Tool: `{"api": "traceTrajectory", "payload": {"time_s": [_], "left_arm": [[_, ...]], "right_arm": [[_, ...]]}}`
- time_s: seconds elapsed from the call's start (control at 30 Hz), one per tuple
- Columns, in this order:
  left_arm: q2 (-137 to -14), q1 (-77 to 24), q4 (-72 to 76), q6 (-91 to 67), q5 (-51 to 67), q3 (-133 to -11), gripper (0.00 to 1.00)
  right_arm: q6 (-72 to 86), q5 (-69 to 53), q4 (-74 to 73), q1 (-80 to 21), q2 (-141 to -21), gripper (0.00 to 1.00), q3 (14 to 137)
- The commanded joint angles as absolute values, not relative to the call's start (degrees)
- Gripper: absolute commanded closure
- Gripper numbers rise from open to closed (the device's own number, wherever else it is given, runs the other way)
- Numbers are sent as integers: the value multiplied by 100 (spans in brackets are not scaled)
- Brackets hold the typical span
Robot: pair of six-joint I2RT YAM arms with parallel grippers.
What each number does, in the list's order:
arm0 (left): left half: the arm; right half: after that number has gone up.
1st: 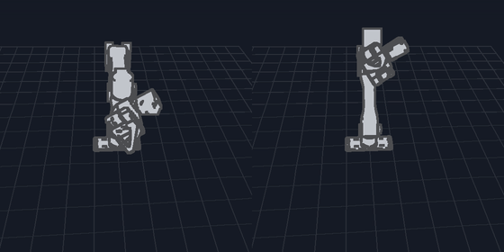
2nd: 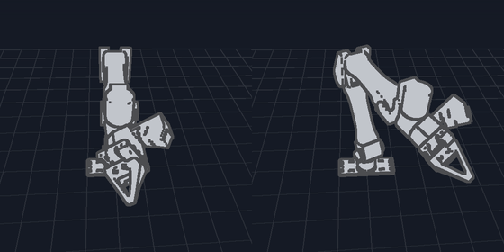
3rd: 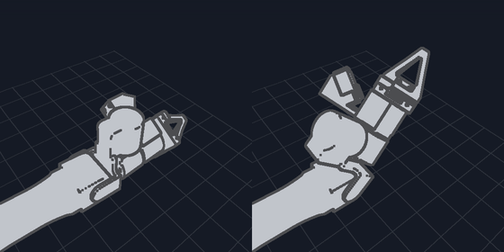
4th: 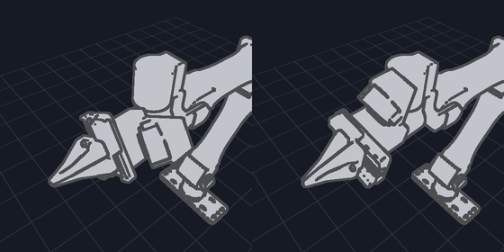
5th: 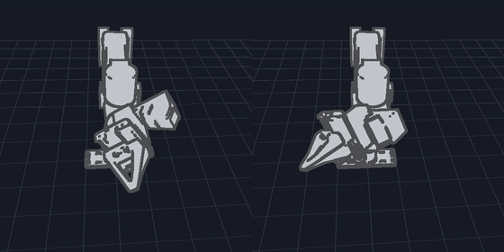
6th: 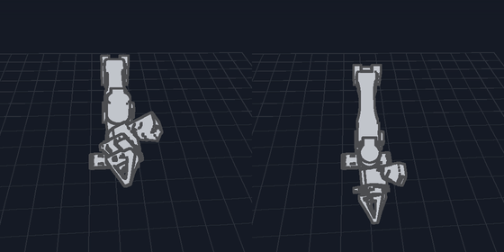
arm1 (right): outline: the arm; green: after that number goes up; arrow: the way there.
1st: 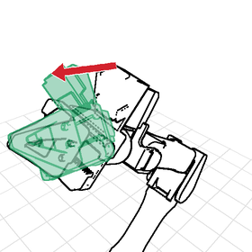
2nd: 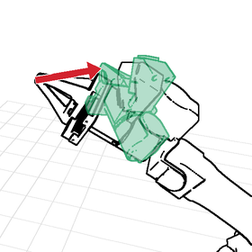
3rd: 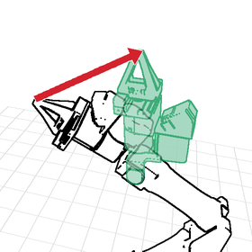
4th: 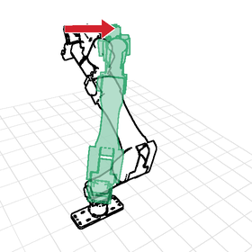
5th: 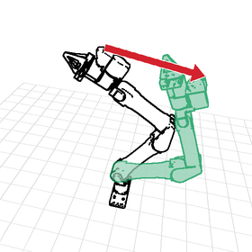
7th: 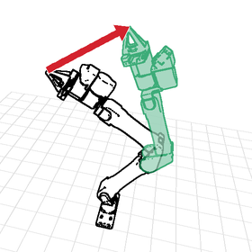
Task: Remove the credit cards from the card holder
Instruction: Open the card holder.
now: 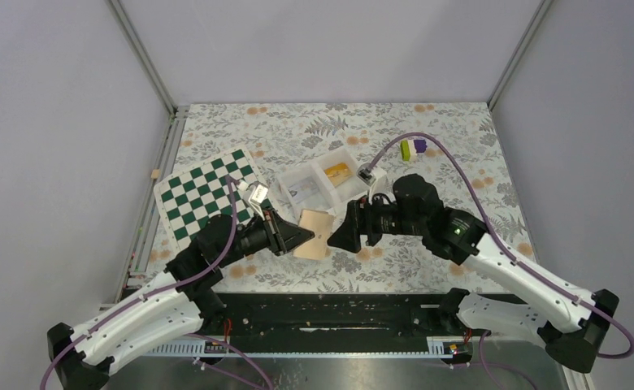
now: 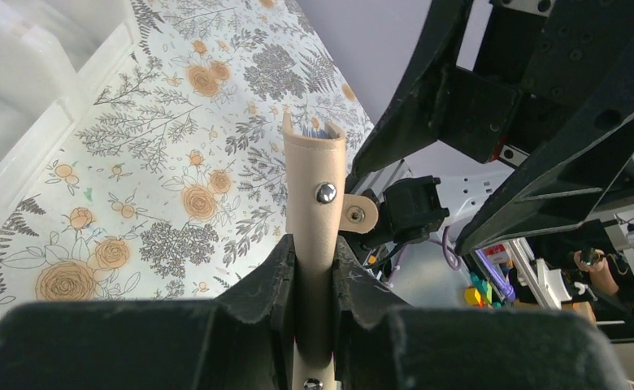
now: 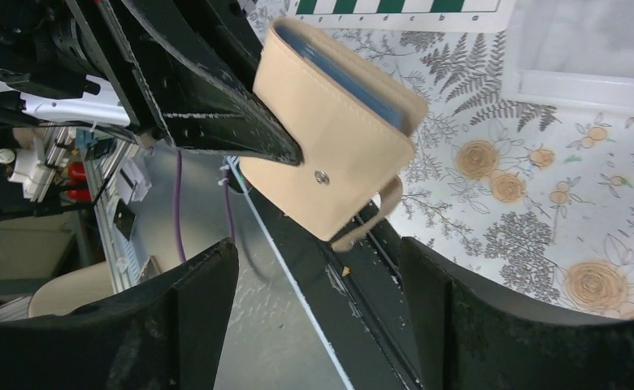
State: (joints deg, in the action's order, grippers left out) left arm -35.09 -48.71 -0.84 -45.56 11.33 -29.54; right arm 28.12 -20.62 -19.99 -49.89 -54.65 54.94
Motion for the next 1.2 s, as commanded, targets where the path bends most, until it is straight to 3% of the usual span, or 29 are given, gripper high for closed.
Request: {"api": "traceTrajectory", "payload": {"time_s": [0.0, 0.17, 0.47, 0.6, 0.67, 0.77, 0.9, 1.17], "left_arm": [[-3506, -4888, 253, -4257, 1578, -3293, 100], [-3484, -4885, 250, -4215, 1743, -3331, 100], [-3530, -4886, 260, -4204, 2009, -3403, 100], [-3671, -4885, 491, -4313, 2375, -3398, 100], [-3748, -4885, 566, -4339, 2480, -3386, 100], [-3832, -4889, 812, -4473, 2639, -3298, 100], [-3901, -4888, 970, -4560, 2769, -3255, 100], [-3824, -4881, 1212, -4694, 2801, -3173, 100]], "right_arm": [[2768, -2562, -2052, -4966, -5804, 22, 5922], [2564, -2569, -2003, -4910, -6132, 23, 5740], [1714, -3573, -1859, -4635, -5933, 38, 5162], [1596, -3722, -1854, -4399, -5828, 66, 5065], [1607, -3785, -1795, -4381, -5843, 72, 5026], [1721, -4004, -1518, -4381, -5867, 71, 4901], [1864, -4465, -1049, -4382, -5831, 57, 4665], [2118, -4727, -346, -4381, -5689, 57, 4432]]}}
